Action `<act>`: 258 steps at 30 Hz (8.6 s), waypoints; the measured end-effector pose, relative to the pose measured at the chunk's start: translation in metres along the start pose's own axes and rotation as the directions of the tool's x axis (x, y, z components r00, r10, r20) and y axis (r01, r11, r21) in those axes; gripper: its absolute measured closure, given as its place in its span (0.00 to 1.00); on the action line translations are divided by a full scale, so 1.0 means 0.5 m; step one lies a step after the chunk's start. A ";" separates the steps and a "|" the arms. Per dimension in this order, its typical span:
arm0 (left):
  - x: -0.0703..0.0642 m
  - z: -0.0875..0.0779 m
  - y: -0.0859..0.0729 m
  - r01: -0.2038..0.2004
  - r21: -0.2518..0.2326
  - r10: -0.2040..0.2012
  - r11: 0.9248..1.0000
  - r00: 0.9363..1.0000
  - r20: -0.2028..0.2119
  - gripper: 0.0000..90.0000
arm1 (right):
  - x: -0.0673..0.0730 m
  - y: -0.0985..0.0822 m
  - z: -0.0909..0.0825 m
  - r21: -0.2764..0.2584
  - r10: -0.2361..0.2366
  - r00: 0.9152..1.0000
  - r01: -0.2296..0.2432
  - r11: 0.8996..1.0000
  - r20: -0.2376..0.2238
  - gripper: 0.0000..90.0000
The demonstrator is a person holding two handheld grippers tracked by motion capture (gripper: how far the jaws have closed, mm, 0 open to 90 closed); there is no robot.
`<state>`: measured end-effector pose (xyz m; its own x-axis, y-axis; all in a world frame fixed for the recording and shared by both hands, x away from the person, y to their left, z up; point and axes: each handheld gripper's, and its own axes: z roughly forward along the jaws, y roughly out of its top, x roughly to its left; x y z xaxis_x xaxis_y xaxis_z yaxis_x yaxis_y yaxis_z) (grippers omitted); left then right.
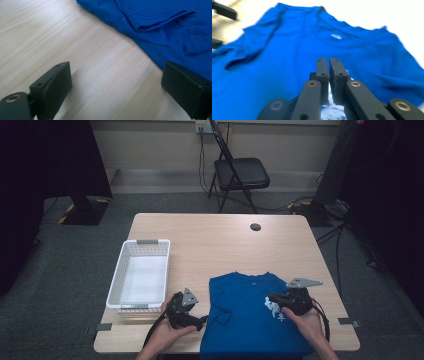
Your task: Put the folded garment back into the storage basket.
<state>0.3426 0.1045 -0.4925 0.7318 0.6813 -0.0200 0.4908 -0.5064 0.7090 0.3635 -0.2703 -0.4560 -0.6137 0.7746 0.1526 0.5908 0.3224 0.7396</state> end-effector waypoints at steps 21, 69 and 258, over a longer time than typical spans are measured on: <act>0.000 0.000 -0.001 0.000 -0.001 0.000 1.000 1.000 -0.003 0.10 | -0.089 -0.027 -0.109 -0.115 0.085 0.994 -0.076 0.990 0.073 0.73; -0.001 0.000 0.000 0.002 -0.001 -0.002 1.000 1.000 -0.004 0.10 | 0.108 -0.029 0.037 0.042 -0.141 0.989 0.143 0.989 -0.049 0.81; 0.004 -0.071 0.105 0.040 -0.252 0.007 0.967 0.983 0.184 0.92 | -0.002 0.033 -0.076 -0.248 -0.069 0.988 0.033 0.968 -0.138 0.93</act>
<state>0.3532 0.0980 -0.4306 0.8097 0.5689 -0.1444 0.3848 -0.3288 0.8625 0.3541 -0.2866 -0.4189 -0.7196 0.6680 0.1898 0.4214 0.2029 0.8839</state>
